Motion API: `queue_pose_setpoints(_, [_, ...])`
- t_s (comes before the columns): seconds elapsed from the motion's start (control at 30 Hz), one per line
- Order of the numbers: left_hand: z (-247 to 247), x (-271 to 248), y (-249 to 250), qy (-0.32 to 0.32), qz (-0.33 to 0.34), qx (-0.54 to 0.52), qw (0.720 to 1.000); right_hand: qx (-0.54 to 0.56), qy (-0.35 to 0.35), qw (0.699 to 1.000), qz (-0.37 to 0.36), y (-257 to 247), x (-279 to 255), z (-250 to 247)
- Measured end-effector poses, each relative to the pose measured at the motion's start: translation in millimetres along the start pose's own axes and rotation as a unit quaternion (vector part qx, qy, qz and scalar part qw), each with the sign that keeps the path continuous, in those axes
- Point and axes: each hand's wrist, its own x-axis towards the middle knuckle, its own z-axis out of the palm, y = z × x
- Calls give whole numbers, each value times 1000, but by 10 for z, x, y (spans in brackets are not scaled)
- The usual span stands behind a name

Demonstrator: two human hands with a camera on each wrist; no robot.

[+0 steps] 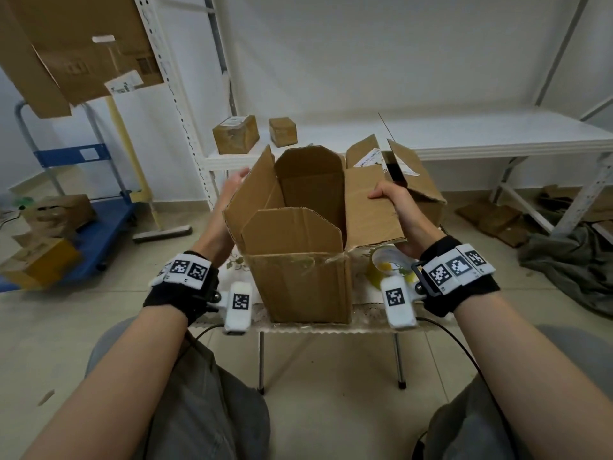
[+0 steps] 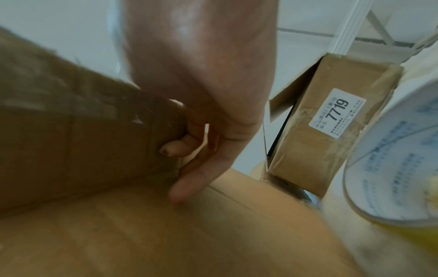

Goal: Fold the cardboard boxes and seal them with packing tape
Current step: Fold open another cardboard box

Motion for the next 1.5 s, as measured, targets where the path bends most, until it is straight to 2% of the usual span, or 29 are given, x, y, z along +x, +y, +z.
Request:
queue_pose_setpoints(0.07, [-114,62,138,-24,92,-23,995,-6,8,1000,4,-1,-22,-12])
queue_pose_setpoints(0.13, [-204,74,284,-100,158,-22,982,-13,20,1000,13,-18,-44,-24])
queue_pose_setpoints(0.2, [-209,56,317,-158,196,59,966,-23,32,999,28,-40,-47,-58])
queue_pose_setpoints(0.23, [-212,59,319,-161,200,112,960,-32,34,998,35,-64,-61,-62])
queue_pose_setpoints(0.3, [-232,86,323,-146,192,172,955,-66,53,995,50,-134,-109,-45])
queue_pose_setpoints(0.37, [-326,142,291,-127,176,186,958,-96,80,991,58,-199,-147,-19])
queue_pose_setpoints(0.43, [-471,162,297,-156,139,204,956,-132,99,985,55,-228,-156,-29])
queue_pose_setpoints(0.47, [-555,163,308,-191,109,227,949,-149,102,982,53,-234,-139,-39])
queue_pose_setpoints(0.57, [-672,99,397,-309,35,308,899,-152,105,982,41,-218,-117,0])
queue_pose_setpoints(0.63, [-570,59,503,-332,12,369,868,-157,117,980,29,-195,-110,41])
queue_pose_setpoints(0.73, [-288,101,585,-295,4,461,837,-160,120,979,36,-145,-82,42])
queue_pose_setpoints(0.83, [-97,205,474,-263,12,556,789,-169,101,978,66,-115,-110,-5])
queue_pose_setpoints(0.93, [34,288,397,-236,7,609,757,-212,95,972,42,-82,-97,-87])
queue_pose_setpoints(1.03, [114,346,418,-245,21,599,762,-230,95,968,-15,-94,-117,-124])
queue_pose_setpoints(1.13, [181,407,360,-258,52,552,791,-222,74,972,-21,-99,-155,-106])
queue_pose_setpoints(1.37, [166,521,163,-231,64,467,851,-220,66,972,-52,-111,-44,-96])
queue_pose_setpoints(1.4, [158,517,149,-233,69,467,850,-210,64,974,-61,-109,-39,-93])
queue_pose_setpoints(1.43, [155,508,139,-245,74,483,838,-197,59,976,-73,-103,-14,-98])
queue_pose_setpoints(1.5, [154,480,133,-277,88,550,783,-188,66,975,-97,-107,-9,-70])
